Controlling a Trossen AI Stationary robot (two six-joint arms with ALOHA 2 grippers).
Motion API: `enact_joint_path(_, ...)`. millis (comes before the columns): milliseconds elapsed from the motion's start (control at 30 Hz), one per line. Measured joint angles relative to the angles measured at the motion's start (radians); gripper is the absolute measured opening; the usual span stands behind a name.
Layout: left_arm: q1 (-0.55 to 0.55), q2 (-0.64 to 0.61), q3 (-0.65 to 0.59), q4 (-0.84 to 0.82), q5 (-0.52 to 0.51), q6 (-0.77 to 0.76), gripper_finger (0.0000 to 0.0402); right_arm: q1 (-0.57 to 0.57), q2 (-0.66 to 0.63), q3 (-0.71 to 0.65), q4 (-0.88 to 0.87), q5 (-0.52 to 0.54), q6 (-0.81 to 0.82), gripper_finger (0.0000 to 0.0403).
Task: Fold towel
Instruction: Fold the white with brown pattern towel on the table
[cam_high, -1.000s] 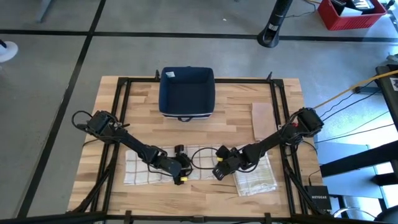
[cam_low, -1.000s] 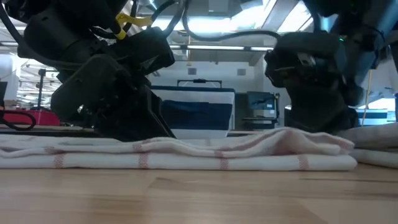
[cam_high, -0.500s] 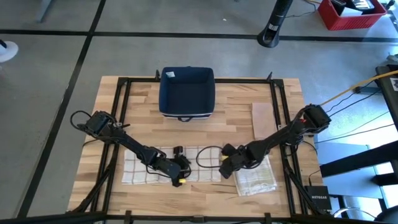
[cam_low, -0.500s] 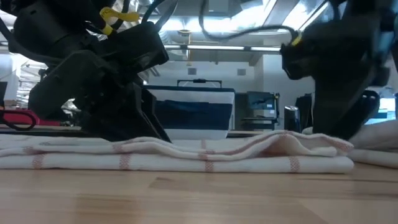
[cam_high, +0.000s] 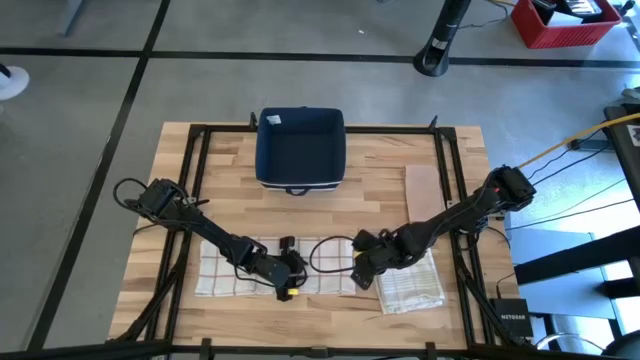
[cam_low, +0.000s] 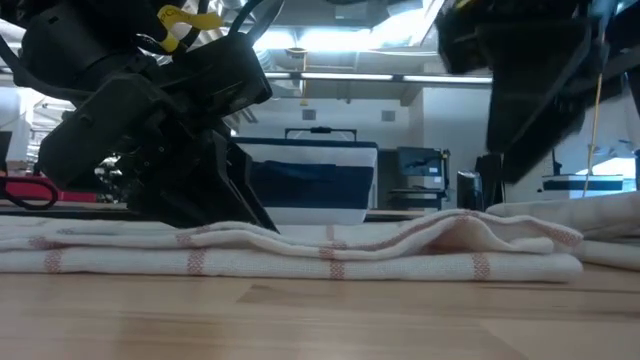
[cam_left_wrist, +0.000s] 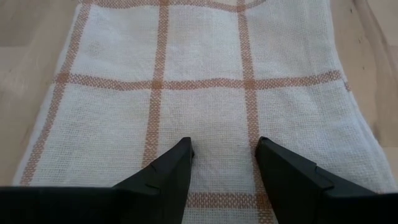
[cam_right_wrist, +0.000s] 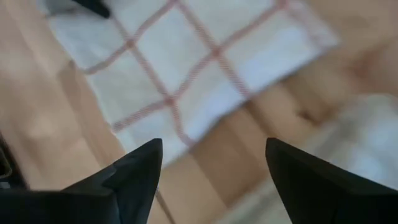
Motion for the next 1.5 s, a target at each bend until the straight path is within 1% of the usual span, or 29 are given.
enact_joint_path(100, 0.0, 0.0, 0.0, 0.001, 0.0, 0.003, 0.0178, 0.002, -0.008, 0.046, -0.191, 0.045, 0.012, 0.0281)
enact_joint_path(167, 0.0, 0.0, 0.0, 0.001, 0.0, 0.003, 0.0178, 0.015, -0.005, 0.04, -0.268, 0.073, 0.054, 0.0276)
enact_joint_path(367, -0.003, 0.0, 0.0, 0.0, -0.004, -0.014, 0.0178, 0.032, -0.002, -0.091, -0.256, 0.049, 0.224, 0.0247)
enact_joint_path(467, -0.007, 0.0, 0.0, 0.0, -0.007, -0.016, 0.0178, 0.056, -0.002, -0.147, -0.262, 0.029, 0.335, 0.0233)
enact_joint_path(600, -0.008, 0.0, 0.0, 0.001, -0.007, -0.017, 0.0178, 0.099, -0.005, -0.161, -0.287, -0.021, 0.435, 0.0226)
enact_joint_path(667, -0.008, 0.0, 0.0, 0.001, -0.007, -0.015, 0.0178, 0.115, -0.005, -0.143, -0.333, -0.052, 0.448, 0.0227)
enact_joint_path(767, -0.007, 0.0, 0.0, 0.001, -0.007, -0.015, 0.0178, 0.12, -0.027, -0.087, -0.369, -0.063, 0.421, 0.0232)
enact_joint_path(833, -0.007, 0.0, 0.0, 0.001, -0.007, -0.016, 0.0178, 0.118, -0.052, -0.046, -0.369, -0.047, 0.38, 0.0237)
enact_joint_path(900, -0.007, 0.0, 0.0, 0.001, -0.007, -0.017, 0.0178, 0.118, -0.06, -0.011, -0.363, -0.01, 0.35, 0.0245)
enact_joint_path(1000, -0.007, 0.0, 0.0, 0.001, -0.007, -0.017, 0.0178, 0.118, -0.061, 0.017, -0.267, 0.112, 0.345, 0.0263)
enact_joint_path(1067, -0.007, 0.0, 0.0, 0.001, -0.007, -0.017, 0.0178, 0.118, -0.051, -0.003, -0.128, 0.196, 0.343, 0.0279)
enact_joint_path(1167, -0.007, 0.0, 0.0, 0.001, -0.008, -0.018, 0.0178, 0.106, -0.017, -0.069, 0.085, 0.257, 0.34, 0.0301)
enact_joint_path(1233, -0.007, 0.0, 0.0, 0.001, -0.008, -0.019, 0.0178, 0.103, 0.012, -0.113, 0.224, 0.268, 0.348, 0.0311)
enact_joint_path(1300, -0.007, 0.0, 0.0, 0.001, -0.008, -0.019, 0.0178, 0.092, 0.042, -0.146, 0.317, 0.267, 0.367, 0.0317)
enact_joint_path(1500, -0.007, 0.0, 0.0, 0.002, -0.008, -0.02, 0.0178, 0.09, 0.099, -0.186, 0.383, 0.196, 0.421, 0.032)
